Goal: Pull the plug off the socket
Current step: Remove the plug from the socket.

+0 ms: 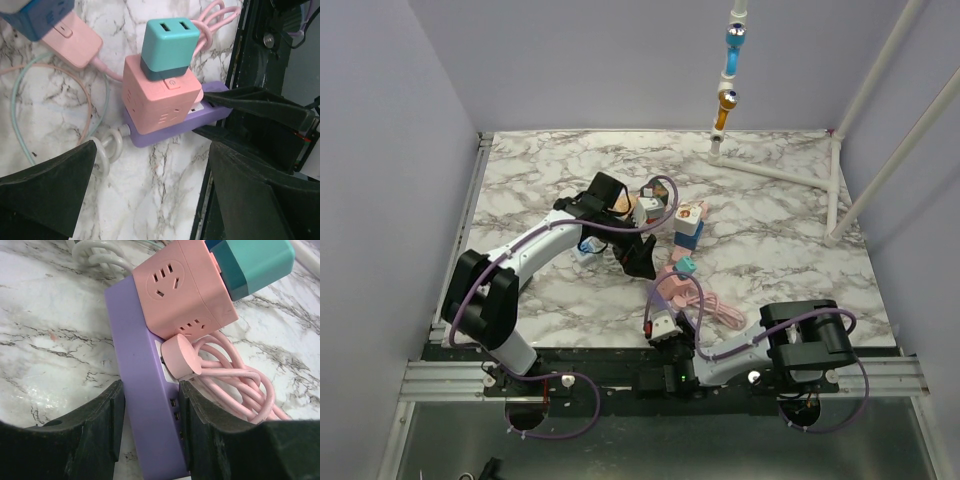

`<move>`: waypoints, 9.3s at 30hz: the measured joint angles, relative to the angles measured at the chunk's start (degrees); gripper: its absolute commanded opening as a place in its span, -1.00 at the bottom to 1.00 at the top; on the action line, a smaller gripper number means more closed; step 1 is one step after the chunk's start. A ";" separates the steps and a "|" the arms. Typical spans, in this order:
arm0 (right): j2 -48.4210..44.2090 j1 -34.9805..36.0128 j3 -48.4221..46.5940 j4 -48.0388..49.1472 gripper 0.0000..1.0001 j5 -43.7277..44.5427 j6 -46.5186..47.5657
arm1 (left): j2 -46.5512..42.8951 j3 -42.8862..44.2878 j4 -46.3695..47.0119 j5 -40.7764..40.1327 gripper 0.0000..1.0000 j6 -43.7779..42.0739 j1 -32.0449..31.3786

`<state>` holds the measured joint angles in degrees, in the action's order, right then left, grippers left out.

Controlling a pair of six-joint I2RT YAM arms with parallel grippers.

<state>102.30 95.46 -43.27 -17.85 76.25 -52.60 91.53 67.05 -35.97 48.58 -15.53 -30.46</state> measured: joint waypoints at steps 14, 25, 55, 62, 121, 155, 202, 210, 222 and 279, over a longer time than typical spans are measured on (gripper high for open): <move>-6.78 0.20 7.76 14.62 -0.99 -2.36 12.28 | -1.57 -7.61 11.54 -1.55 0.97 3.98 -5.03; -11.50 0.09 14.08 32.15 -0.82 -9.01 32.00 | -1.57 -10.78 16.70 -2.95 0.97 6.25 -6.27; -50.56 0.50 9.46 -11.89 0.78 -9.92 -15.32 | -1.60 -16.96 29.79 -18.36 0.97 13.44 -12.92; -48.83 0.50 9.94 -20.13 0.77 -11.93 -26.93 | -1.40 -16.76 30.42 -19.71 0.97 14.40 -13.18; -54.77 -53.00 23.15 21.05 0.68 -66.34 -7.82 | -22.67 -24.57 19.58 -22.10 -1.00 1.25 -10.05; -46.73 -57.96 31.23 51.95 0.50 -122.75 -11.91 | -23.15 -24.72 30.42 -25.59 -1.00 7.61 -10.10; -2.80 -55.52 27.06 102.60 0.83 -115.27 -24.79 | -22.49 -21.92 33.24 -33.77 -1.00 12.17 -9.44; -23.19 -46.18 22.16 68.85 0.88 -103.56 1.20 | -22.38 -22.23 34.53 -33.66 -1.00 12.07 -9.92; -22.71 -43.52 17.79 57.94 -0.21 -92.02 8.61 | -21.68 -22.23 34.12 -34.21 -1.00 11.67 -10.67; -56.11 -31.56 3.80 12.39 0.89 -64.46 20.94 | -40.09 -21.92 16.17 -25.64 -1.00 -0.79 -16.26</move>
<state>46.19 63.90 -39.46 -5.45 11.79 -31.66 51.44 45.12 -19.79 22.94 -16.32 -46.72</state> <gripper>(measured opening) 0.948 0.620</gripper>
